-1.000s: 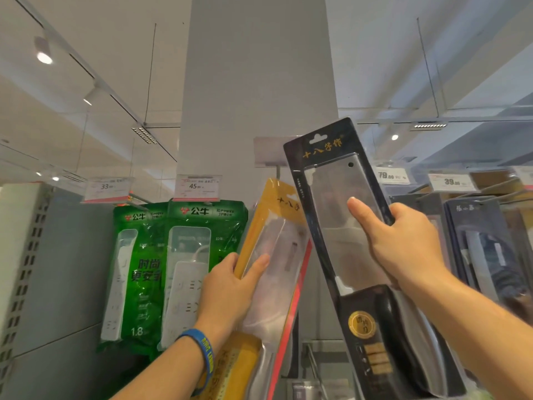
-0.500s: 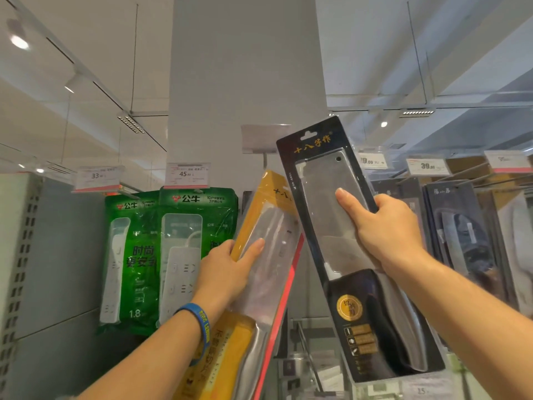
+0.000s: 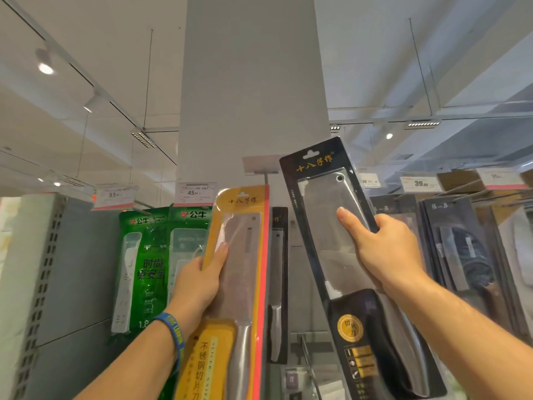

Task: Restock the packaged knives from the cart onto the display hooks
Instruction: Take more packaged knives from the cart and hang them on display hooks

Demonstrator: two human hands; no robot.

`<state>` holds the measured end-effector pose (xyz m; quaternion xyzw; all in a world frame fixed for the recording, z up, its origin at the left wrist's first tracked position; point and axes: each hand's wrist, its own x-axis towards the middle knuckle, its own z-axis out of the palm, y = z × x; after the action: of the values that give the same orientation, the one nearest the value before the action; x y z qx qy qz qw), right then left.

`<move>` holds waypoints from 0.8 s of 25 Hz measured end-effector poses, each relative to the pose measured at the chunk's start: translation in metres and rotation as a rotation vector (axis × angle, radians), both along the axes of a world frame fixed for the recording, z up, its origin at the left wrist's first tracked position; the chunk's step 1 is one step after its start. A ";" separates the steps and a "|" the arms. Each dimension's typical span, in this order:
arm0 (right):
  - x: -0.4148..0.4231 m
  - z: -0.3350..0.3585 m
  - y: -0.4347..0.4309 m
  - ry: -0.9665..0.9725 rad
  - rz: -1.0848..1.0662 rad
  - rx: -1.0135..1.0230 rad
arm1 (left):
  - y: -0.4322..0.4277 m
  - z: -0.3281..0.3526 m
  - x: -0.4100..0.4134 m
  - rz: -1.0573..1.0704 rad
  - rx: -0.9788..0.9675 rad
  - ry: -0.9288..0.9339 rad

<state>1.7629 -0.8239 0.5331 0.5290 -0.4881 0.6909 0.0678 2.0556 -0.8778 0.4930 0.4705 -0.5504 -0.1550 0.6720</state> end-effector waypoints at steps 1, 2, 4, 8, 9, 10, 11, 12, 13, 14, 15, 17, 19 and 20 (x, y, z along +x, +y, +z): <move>0.000 -0.001 -0.002 0.005 -0.004 0.011 | 0.003 0.000 0.003 -0.007 0.027 0.017; 0.001 0.000 -0.003 0.012 -0.002 0.023 | 0.006 -0.001 0.004 -0.004 0.040 0.011; 0.007 0.001 -0.008 0.007 0.013 0.052 | 0.011 -0.001 0.008 -0.003 0.037 0.009; 0.022 -0.001 -0.010 -0.006 0.056 0.073 | 0.016 -0.002 0.012 0.014 0.020 -0.024; 0.024 -0.001 -0.009 0.002 0.052 0.068 | 0.016 -0.002 0.011 0.017 0.019 -0.018; 0.024 -0.002 -0.007 0.006 0.046 0.063 | 0.016 0.000 0.010 0.018 0.022 -0.016; 0.023 -0.003 -0.005 0.005 0.040 0.060 | 0.017 0.001 0.009 0.022 0.022 -0.025; 0.022 -0.003 -0.004 0.001 0.034 0.057 | 0.018 0.003 0.009 0.036 0.005 -0.044; 0.020 -0.003 -0.003 -0.001 0.027 0.057 | 0.018 0.005 0.009 0.061 -0.032 -0.070; 0.019 -0.004 -0.003 0.000 0.021 0.057 | 0.019 0.006 0.011 0.104 -0.077 -0.117; 0.018 -0.005 -0.004 -0.001 0.016 0.054 | 0.020 0.006 0.011 0.170 -0.110 -0.199; 0.016 -0.004 -0.007 -0.006 0.019 0.049 | 0.017 -0.006 0.006 0.279 -0.116 -0.416; 0.018 -0.004 -0.010 0.016 0.029 0.081 | 0.011 -0.032 0.001 0.275 -0.056 -0.428; 0.017 -0.006 -0.013 0.015 0.041 0.084 | 0.009 -0.043 0.001 0.251 -0.051 -0.358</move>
<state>1.7804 -0.8366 0.5272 0.5462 -0.5052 0.6672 0.0351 2.0569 -0.8690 0.4502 0.5381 -0.6017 0.0299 0.5896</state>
